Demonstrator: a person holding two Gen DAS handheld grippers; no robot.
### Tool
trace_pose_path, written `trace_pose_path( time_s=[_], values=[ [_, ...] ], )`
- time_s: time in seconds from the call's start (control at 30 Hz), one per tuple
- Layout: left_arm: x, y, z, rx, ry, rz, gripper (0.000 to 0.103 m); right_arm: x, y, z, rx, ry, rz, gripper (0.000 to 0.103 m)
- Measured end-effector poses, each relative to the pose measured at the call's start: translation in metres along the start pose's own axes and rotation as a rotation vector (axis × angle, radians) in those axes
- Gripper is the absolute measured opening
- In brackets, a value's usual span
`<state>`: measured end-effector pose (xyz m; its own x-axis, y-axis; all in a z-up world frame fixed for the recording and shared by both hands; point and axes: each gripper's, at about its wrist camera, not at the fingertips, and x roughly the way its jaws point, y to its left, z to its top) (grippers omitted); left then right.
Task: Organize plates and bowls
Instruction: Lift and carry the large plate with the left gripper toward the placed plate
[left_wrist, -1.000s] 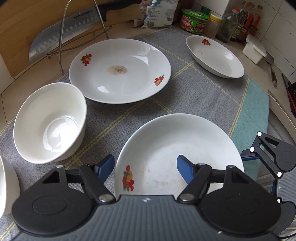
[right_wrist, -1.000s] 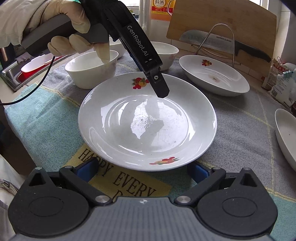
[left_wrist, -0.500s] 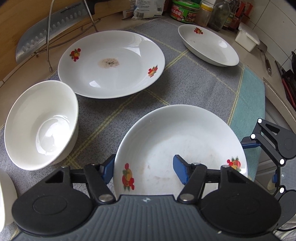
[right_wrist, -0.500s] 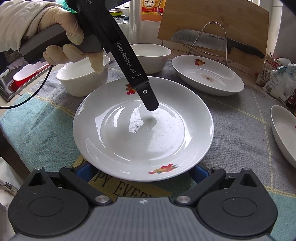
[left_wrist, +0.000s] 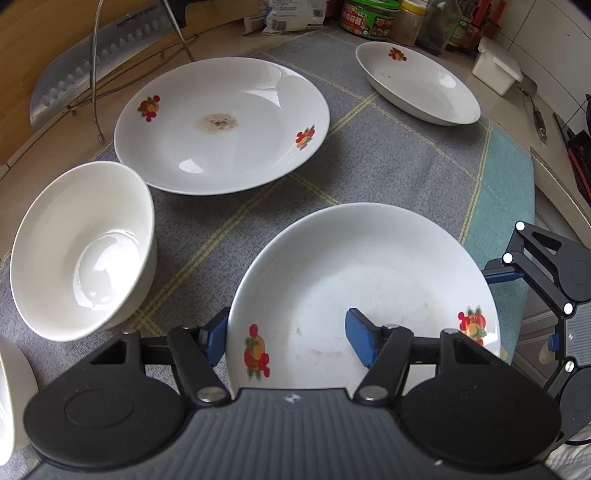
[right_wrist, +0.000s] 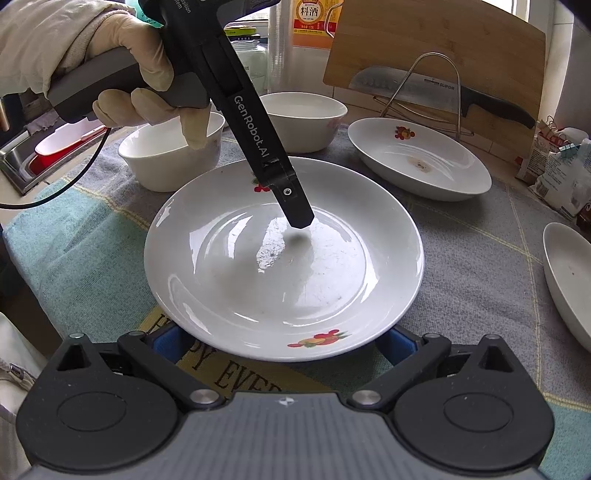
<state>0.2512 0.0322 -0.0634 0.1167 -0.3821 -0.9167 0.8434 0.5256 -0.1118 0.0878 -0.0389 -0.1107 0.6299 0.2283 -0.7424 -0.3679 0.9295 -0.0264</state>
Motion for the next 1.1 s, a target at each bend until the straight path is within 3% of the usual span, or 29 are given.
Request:
trace_pose_path(
  time_s=[1.1],
  values=[
    [-0.005, -0.009, 0.012, 0.034, 0.01, -0.026, 0.064, -0.009, -0.004, 0.0, -0.003, -0.005, 0.002, 0.103]
  ],
)
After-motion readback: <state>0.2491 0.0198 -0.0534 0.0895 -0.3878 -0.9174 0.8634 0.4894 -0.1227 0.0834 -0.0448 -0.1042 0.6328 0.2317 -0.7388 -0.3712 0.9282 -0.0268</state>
